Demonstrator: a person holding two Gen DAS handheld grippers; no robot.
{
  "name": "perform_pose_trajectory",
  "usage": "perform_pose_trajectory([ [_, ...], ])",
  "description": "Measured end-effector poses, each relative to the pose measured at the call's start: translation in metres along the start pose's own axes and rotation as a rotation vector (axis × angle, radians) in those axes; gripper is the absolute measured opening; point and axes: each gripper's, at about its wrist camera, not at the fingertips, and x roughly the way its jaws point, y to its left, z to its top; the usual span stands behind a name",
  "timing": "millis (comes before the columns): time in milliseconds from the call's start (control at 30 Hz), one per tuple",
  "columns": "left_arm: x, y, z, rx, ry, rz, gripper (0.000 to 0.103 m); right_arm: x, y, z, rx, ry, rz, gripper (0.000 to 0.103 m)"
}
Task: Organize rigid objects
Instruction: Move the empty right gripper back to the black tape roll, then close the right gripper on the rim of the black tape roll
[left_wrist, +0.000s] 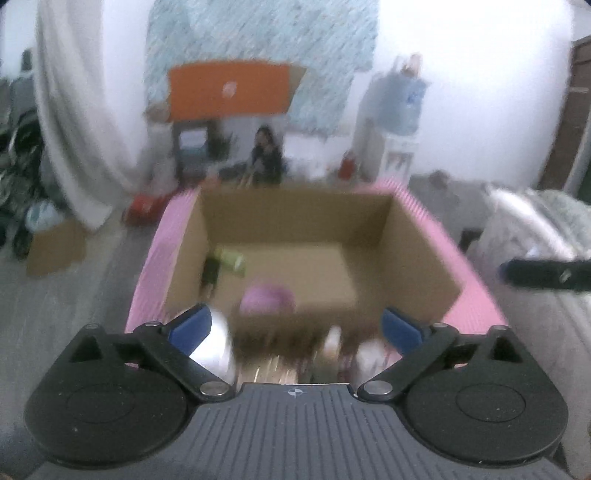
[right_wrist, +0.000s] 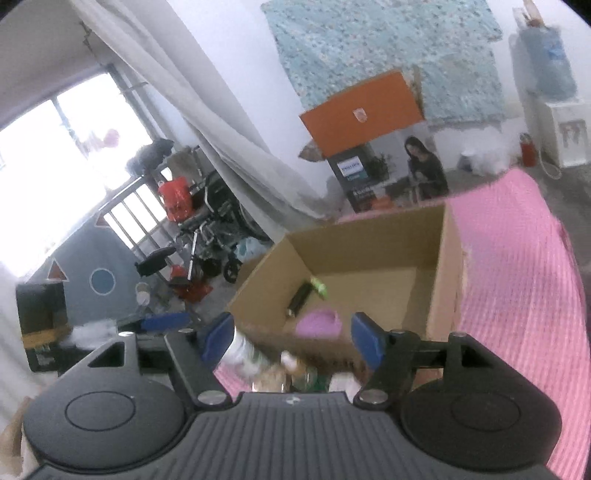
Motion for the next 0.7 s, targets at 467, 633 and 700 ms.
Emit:
perform_pose_trajectory([
  [467, 0.028, 0.012, -0.103, 0.068, 0.170, 0.053, 0.091, 0.093, 0.020, -0.085, 0.089, 0.283, 0.029, 0.068],
  [633, 0.038, 0.012, -0.108, 0.101, 0.175, 0.004, 0.079, 0.125, 0.028, -0.095, 0.066, 0.371, 0.025, 0.060],
  [700, 0.041, 0.012, -0.112, 0.107, 0.181, -0.001, 0.076, 0.135, 0.029, -0.095, 0.052, 0.388, 0.020, 0.057],
])
